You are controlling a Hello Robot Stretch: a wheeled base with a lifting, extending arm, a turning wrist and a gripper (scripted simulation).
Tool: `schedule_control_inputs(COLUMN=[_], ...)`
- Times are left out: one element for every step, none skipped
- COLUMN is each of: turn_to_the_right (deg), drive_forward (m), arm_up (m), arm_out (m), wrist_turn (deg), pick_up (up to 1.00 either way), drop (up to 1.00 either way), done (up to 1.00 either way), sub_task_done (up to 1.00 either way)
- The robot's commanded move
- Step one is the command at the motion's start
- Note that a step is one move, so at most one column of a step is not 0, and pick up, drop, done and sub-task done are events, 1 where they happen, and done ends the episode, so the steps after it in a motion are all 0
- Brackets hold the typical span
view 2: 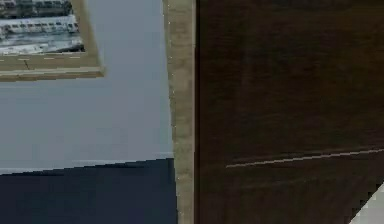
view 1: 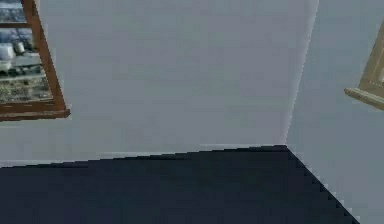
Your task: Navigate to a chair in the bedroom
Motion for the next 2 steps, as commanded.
schedule_control_inputs(turn_to_the_right=[-45.0,-42.0], drive_forward=[0.00,0.00], arm_up=[0.00,0.00], arm_out=[0.00,0.00], wrist_turn=[0.0,0.0], pick_up=[0.00,0.00], drop=[0.00,0.00], done=[0.00,0.00], sub_task_done=[0.00,0.00])
